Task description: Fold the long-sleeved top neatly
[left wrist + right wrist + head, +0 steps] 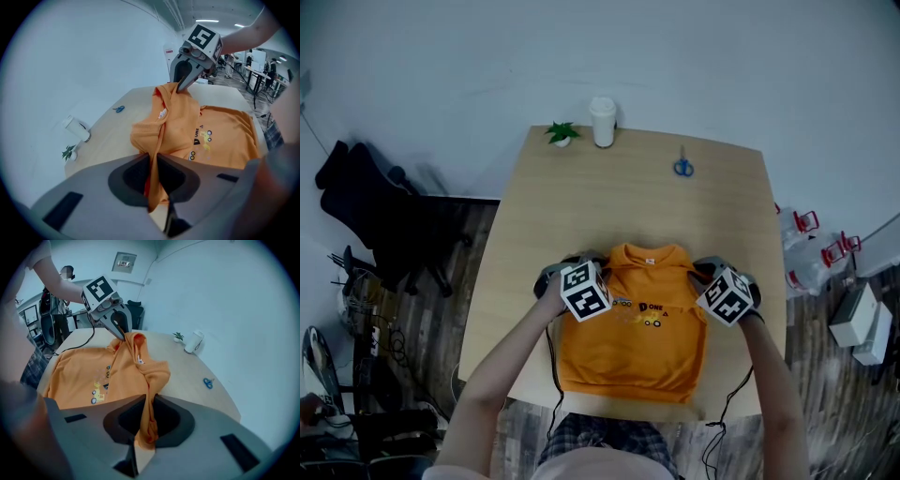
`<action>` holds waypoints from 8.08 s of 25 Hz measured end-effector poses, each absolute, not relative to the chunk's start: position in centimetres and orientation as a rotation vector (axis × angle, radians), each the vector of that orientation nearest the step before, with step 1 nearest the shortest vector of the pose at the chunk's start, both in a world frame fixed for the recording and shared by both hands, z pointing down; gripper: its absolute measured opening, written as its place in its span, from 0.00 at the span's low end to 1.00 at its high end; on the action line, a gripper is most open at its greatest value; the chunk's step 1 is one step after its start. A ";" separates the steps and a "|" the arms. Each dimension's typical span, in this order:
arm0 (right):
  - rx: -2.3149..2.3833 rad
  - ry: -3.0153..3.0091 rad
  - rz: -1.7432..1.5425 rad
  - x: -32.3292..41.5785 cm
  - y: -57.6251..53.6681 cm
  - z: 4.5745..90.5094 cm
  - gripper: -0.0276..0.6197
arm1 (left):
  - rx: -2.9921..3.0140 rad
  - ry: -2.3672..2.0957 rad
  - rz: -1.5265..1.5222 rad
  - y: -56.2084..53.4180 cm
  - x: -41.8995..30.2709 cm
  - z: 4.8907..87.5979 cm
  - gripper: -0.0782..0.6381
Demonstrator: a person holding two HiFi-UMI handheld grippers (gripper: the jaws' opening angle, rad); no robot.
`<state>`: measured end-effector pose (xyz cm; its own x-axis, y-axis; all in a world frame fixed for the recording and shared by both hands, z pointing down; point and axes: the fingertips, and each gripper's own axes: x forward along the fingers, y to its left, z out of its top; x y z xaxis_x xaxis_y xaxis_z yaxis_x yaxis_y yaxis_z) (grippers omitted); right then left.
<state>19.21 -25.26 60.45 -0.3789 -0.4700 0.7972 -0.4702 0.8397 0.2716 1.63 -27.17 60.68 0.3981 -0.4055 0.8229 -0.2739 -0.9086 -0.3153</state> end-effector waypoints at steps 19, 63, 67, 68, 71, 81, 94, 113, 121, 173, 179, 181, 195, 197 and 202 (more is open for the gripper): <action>0.539 -2.076 -0.133 14.7 -9.6 59.9 0.12 | -2.529 0.542 -1.409 -11.8 -1.0 60.0 0.17; 0.040 -2.007 0.327 10.8 8.9 70.6 0.35 | -2.801 -0.125 -1.730 6.9 1.2 68.3 0.38; 0.067 -2.020 0.365 10.8 9.6 70.7 0.36 | -2.857 -0.104 -1.723 7.7 1.1 68.4 0.38; 0.078 -2.028 0.364 10.8 9.6 70.5 0.37 | -2.863 -0.092 -1.713 7.7 1.2 68.1 0.38; 0.172 -2.077 0.368 11.4 8.5 68.8 0.37 | -2.911 -0.007 -1.656 6.9 1.2 66.8 0.39; 0.275 -1.993 0.456 15.1 9.0 71.0 0.37 | -2.948 0.090 -1.724 7.0 -0.8 68.5 0.39; 1.014 -2.460 0.535 18.7 -3.5 55.0 0.27 | -3.236 1.120 -0.817 -7.1 -3.7 53.5 0.28; 2.161 -2.365 0.168 32.5 -9.2 41.2 0.06 | -2.598 1.892 -0.063 -14.8 -13.9 38.9 0.11; 2.222 -2.317 0.119 33.0 -8.7 41.1 0.06 | -2.606 1.901 -0.006 -14.9 -14.4 38.7 0.11; 2.160 -2.325 0.157 31.0 -8.7 42.5 0.05 | -2.674 1.914 -0.023 -15.0 -14.3 39.7 0.11; 2.160 -2.326 0.155 31.1 -8.7 42.4 0.05 | -2.679 1.914 -0.024 -15.0 -14.0 39.8 0.11; 2.158 -2.324 0.154 31.2 -8.7 42.5 0.05 | -2.682 1.913 -0.022 -15.0 -13.9 39.8 0.11; 2.154 -2.319 0.162 31.2 -8.8 42.7 0.05 | -2.691 1.912 -0.033 -15.1 -13.6 40.1 0.11; 2.151 -2.321 0.162 31.1 -8.8 42.8 0.05 | -2.693 1.911 -0.036 -15.1 -13.6 40.2 0.11; 2.148 -2.321 0.161 31.1 -9.0 42.8 0.05 | -2.695 1.907 -0.042 -15.3 -13.5 40.2 0.11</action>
<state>31.13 -9.01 42.79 -0.0794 -0.9955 0.0510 -0.9930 0.0746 -0.0915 -13.49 -15.26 40.24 0.3367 -0.9348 0.1130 -0.9389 -0.3241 0.1161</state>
